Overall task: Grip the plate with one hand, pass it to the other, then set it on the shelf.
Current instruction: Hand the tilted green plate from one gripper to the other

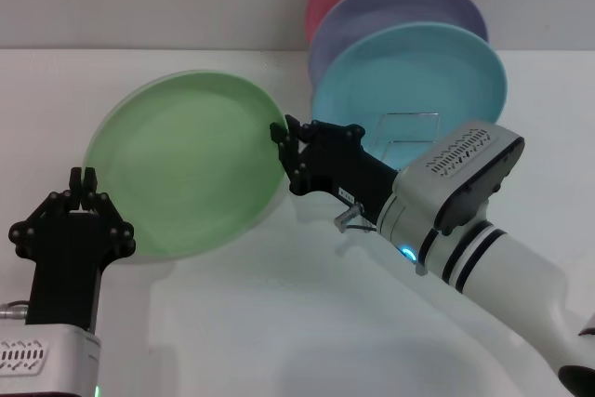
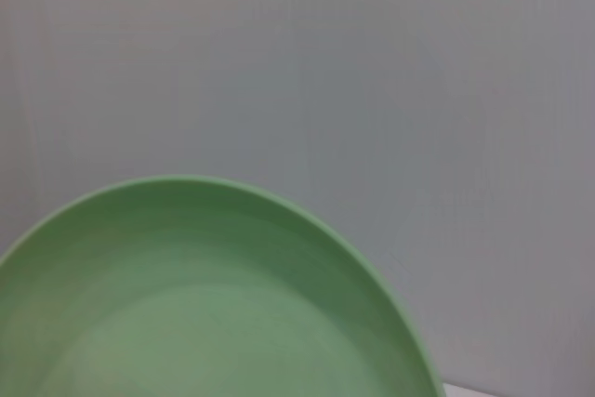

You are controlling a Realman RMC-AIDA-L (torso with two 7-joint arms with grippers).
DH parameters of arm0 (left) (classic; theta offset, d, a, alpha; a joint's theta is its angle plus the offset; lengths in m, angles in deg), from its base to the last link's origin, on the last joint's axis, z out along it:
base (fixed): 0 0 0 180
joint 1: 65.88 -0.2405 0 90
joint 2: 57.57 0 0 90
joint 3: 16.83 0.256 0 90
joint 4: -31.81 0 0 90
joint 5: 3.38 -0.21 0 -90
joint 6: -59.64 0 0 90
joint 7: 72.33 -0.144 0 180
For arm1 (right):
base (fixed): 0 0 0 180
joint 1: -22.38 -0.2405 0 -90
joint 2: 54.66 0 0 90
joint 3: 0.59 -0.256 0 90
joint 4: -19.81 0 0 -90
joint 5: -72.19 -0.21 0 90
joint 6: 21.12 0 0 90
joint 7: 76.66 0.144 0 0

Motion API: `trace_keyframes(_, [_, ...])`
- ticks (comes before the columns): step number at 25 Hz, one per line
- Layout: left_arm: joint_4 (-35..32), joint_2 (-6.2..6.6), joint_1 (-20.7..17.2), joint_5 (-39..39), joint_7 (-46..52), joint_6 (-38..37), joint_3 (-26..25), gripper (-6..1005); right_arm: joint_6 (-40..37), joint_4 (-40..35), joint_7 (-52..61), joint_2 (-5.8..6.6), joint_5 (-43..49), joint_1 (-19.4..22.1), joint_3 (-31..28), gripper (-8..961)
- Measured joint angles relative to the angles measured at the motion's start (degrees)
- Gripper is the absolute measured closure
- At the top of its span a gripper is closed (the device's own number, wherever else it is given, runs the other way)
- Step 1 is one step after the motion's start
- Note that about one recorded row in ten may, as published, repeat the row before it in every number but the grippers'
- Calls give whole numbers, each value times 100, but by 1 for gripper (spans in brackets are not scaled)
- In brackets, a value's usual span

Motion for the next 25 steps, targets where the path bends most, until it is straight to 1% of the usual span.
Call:
trace_keyframes(10, [0,-1,10,0,0,10,-13,921,-2,7,0,0,0,0,0,863])
trace_keyframes(17, [0,0,9,0,-1,11,-8,914,0,8,0,0,0,0,0,860])
trace_keyframes(25, [0,2,9,0,-1,11,-8,907,32,11,0,0,0,0,0,891])
